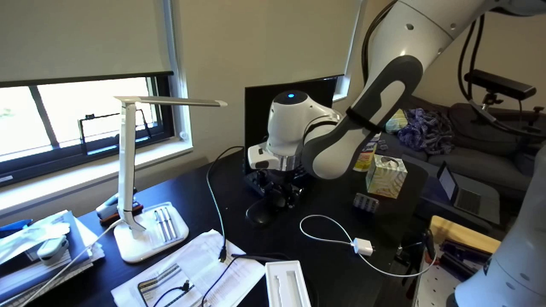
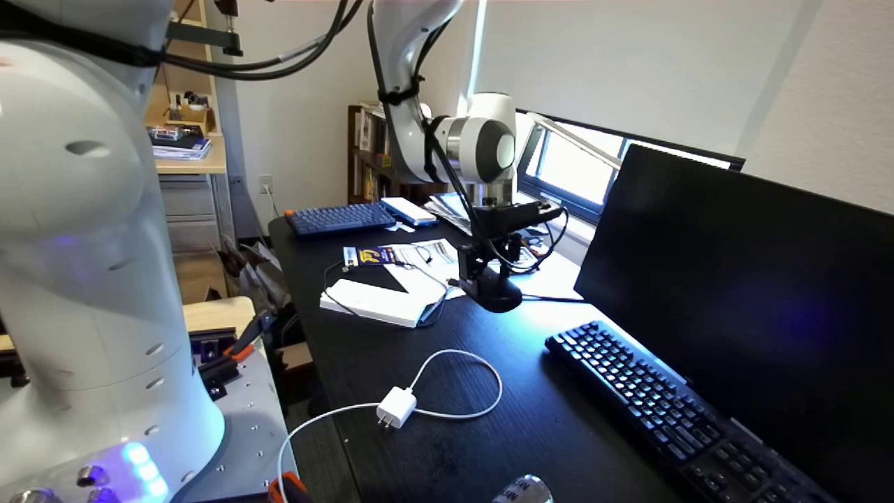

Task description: Move the black case to the right

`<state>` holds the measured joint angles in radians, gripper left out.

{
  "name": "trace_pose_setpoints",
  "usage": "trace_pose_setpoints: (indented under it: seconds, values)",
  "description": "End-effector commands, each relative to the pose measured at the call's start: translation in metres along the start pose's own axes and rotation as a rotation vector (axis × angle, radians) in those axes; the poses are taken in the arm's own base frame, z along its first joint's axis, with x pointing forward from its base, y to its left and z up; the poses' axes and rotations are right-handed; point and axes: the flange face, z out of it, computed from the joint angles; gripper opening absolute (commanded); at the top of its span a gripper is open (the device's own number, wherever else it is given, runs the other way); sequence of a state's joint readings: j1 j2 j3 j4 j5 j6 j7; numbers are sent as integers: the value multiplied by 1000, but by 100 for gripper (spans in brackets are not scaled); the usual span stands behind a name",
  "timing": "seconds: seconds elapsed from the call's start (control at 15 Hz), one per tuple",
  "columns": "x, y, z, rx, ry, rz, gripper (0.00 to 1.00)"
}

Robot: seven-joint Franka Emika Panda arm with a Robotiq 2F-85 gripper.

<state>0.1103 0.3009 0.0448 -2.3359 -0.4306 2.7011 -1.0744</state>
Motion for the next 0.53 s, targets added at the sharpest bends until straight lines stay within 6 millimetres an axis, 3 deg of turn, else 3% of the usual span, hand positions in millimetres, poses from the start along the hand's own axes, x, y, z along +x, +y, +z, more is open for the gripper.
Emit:
trace_pose_setpoints:
  seconds: [0.0, 0.47]
  values:
    - [-39, -34, -13, -62, 22, 188, 53]
    - [-118, -113, -29, -255, 139, 375, 53]
